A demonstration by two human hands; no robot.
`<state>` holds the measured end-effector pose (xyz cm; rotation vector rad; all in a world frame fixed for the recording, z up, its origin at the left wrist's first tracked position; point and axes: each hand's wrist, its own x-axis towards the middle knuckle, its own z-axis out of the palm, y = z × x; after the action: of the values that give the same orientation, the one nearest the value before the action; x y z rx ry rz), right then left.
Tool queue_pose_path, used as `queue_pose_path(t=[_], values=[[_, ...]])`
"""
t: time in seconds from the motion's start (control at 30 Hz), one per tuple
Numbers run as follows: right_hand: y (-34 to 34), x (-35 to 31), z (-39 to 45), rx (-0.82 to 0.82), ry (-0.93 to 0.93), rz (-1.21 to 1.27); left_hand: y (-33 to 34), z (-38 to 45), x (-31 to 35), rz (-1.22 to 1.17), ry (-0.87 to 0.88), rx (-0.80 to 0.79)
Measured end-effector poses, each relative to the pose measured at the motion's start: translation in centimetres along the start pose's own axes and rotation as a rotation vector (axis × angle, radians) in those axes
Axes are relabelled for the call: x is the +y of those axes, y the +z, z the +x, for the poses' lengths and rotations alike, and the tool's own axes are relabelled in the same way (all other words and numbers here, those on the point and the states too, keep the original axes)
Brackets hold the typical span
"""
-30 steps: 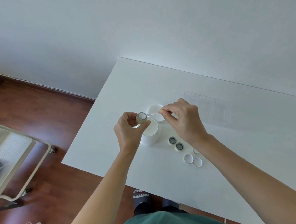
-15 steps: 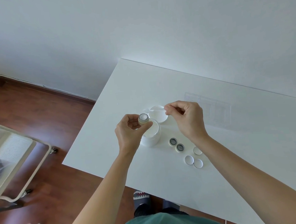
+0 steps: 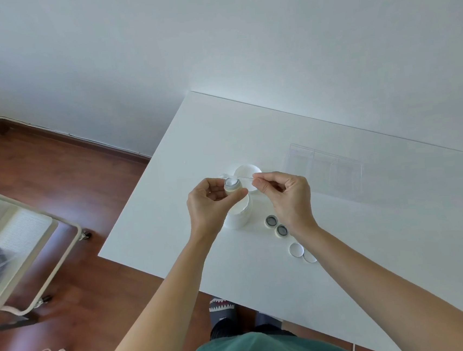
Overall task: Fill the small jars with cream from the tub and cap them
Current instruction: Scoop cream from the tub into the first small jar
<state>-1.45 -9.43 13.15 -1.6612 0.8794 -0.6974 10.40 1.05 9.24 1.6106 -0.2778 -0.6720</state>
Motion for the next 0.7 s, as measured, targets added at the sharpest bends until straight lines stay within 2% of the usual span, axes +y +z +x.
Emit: queue_pose_path(t=[0.7], values=[[-2.4,-0.2,0.8,-0.030,-0.145,-0.230,-0.4,0.7,0.1,-0.017,-0.016,0.047]])
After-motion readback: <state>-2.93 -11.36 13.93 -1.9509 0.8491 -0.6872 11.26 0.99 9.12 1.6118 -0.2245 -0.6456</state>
